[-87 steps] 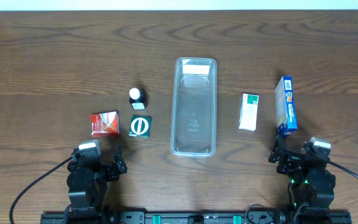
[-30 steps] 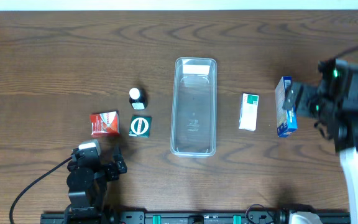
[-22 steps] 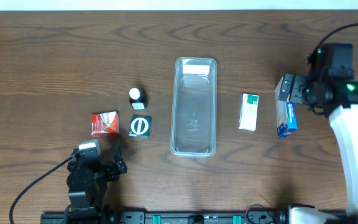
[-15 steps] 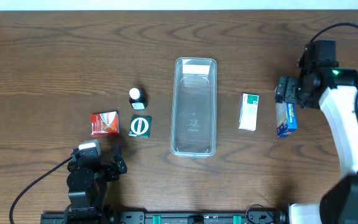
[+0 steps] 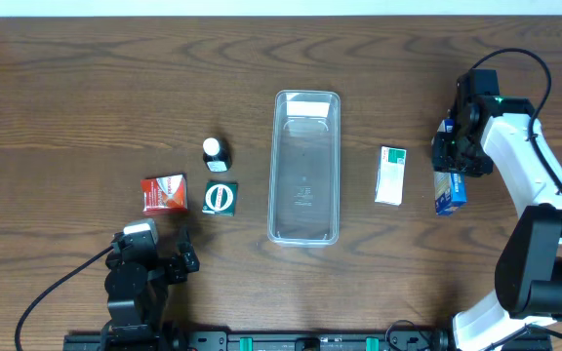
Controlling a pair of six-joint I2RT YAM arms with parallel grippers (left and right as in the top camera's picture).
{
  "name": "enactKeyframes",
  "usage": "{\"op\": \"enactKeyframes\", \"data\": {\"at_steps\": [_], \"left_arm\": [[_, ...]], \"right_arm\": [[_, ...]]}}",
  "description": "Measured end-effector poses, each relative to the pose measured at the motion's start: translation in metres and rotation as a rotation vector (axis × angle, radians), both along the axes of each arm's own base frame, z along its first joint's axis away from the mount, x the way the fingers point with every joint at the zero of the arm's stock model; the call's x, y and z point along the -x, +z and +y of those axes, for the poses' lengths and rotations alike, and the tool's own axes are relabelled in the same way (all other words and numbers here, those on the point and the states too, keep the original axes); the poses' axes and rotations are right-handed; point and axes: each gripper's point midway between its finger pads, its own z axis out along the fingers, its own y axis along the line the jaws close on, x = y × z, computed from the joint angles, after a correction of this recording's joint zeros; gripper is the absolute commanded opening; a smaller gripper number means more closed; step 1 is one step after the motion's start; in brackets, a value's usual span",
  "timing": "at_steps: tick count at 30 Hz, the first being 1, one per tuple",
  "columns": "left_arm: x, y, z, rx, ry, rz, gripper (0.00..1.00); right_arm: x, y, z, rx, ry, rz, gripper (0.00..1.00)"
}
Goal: Pack container
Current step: 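Grasp the tall blue box with the right gripper and lift it, then lower the blue box into the clear container with the right gripper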
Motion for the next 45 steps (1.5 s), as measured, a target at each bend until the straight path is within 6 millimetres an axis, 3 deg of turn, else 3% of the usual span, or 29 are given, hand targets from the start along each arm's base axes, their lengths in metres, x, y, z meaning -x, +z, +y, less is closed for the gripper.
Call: {"op": "enactKeyframes", "data": {"at_steps": [2,9,13,17,21,26,29,32,36,42,45], "left_arm": [[0.000,0.000,0.000,0.000,0.000,0.000,0.98],[0.000,0.000,0.000,0.000,0.000,0.000,0.98],[0.000,0.000,0.000,0.000,0.000,0.000,0.98],[0.000,0.000,0.000,0.000,0.000,0.000,0.98],[0.000,0.000,0.000,0.000,0.000,0.000,0.98],[0.000,0.000,0.000,0.000,0.000,0.000,0.98],[0.000,0.000,0.000,0.000,0.000,0.000,0.98],[0.000,0.000,0.000,0.000,0.000,0.000,0.98],[0.000,0.000,0.000,0.000,0.000,0.000,0.98],[0.000,0.000,0.000,0.000,0.000,0.000,0.98],[0.000,0.000,0.000,0.000,0.000,0.000,0.98]], "right_arm": [[-0.001,0.000,0.000,0.000,0.000,-0.005,0.19],[-0.001,0.009,0.001,-0.004,-0.005,-0.028,0.17],[0.001,0.047,0.014,-0.055,0.014,-0.123,0.09],[-0.007,0.107,0.046,-0.164,0.072,-0.315,0.09],[-0.007,0.171,0.095,-0.294,0.162,-0.522,0.09],[-0.001,0.206,0.161,-0.439,0.267,-0.628,0.10],[-0.002,0.203,0.198,-0.491,0.305,-0.619,0.11],[-0.010,0.187,0.232,-0.521,0.323,-0.595,0.13],[-0.023,0.137,0.273,-0.530,0.325,-0.496,0.13],[-0.030,0.060,0.286,-0.494,0.223,-0.324,0.11],[-0.033,0.039,0.287,-0.481,0.190,-0.287,0.11]]}}
